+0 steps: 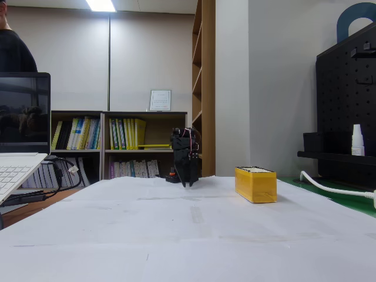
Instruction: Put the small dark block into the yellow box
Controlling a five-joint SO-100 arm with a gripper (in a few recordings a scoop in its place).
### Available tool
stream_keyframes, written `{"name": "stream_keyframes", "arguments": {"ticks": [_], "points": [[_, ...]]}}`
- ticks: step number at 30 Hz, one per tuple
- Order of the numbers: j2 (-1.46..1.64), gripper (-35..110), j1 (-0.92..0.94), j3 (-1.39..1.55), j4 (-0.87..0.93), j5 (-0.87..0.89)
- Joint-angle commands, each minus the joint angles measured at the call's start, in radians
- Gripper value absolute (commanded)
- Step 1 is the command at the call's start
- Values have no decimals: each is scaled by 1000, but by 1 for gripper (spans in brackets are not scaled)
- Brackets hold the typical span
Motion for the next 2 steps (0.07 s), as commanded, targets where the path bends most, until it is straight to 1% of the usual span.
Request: {"name": "stream_keyframes", "arguments": {"ticks": [1,2], "points": [[-9,0,-8,23,87,20],[-9,0,-8,23,87,20]]}}
